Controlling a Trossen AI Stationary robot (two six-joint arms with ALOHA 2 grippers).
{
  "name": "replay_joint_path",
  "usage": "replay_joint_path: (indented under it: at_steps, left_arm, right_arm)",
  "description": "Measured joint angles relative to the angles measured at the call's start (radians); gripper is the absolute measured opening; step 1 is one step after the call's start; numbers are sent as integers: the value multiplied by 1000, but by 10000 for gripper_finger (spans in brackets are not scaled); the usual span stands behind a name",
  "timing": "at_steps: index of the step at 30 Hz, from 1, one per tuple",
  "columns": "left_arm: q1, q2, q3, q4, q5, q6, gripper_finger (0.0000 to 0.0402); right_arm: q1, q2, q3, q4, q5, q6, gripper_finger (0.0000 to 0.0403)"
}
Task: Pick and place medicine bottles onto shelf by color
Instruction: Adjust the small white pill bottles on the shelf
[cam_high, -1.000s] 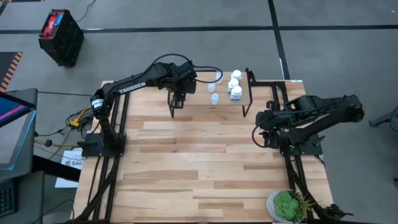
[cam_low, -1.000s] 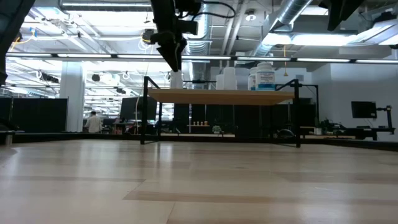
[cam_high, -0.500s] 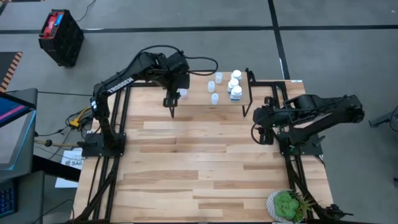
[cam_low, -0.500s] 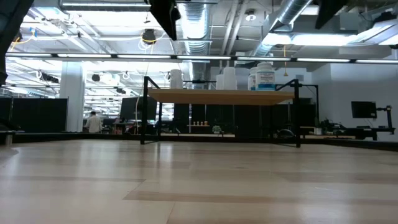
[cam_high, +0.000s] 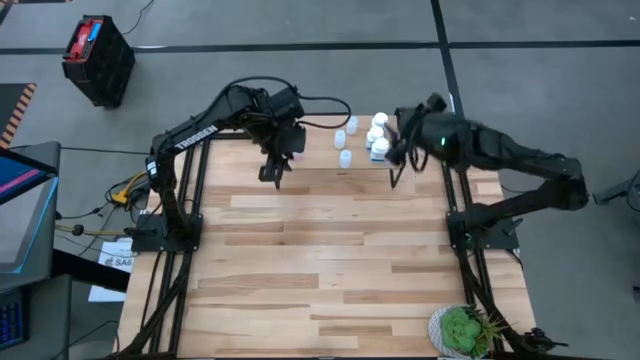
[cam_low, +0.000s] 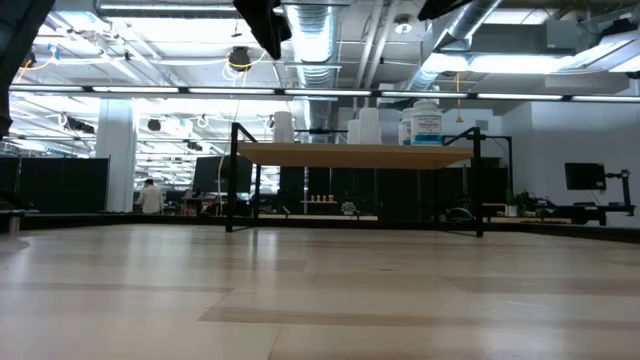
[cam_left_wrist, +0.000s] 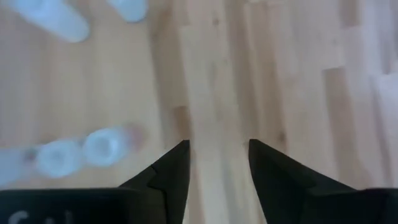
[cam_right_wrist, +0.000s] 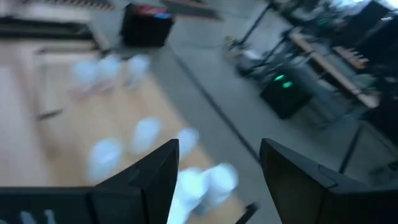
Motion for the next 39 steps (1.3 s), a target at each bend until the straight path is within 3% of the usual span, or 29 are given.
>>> replay_joint_path:
  at_steps: [5,11,17,23,26,33,39]
  left_arm:
    - [-3,1,-14,1,74,-16,120]
    - [-40,-12,-15,1,43,-181,83]
    - [-119,-19,-14,9,-106,-214,45]
    - [-138,-107,-51,3,-87,-225,12]
    - [-146,-226,-165,10,-88,-340,2]
    - [-314,-549,-571,188,-264,-560,0]
    - [-444,-853,-1033,624,-394,-654,0]
  right_arm:
    - [-177,0,7,146,-98,-88,248]
    - [-335,58,68,139,-262,-68,248]
    - [-377,133,99,94,-294,-74,248]
    - [-380,178,123,36,-295,-73,248]
    - [-378,178,126,33,-296,-73,248]
    - [-382,153,130,37,-295,-73,248]
    - [-379,147,130,25,-296,-73,248]
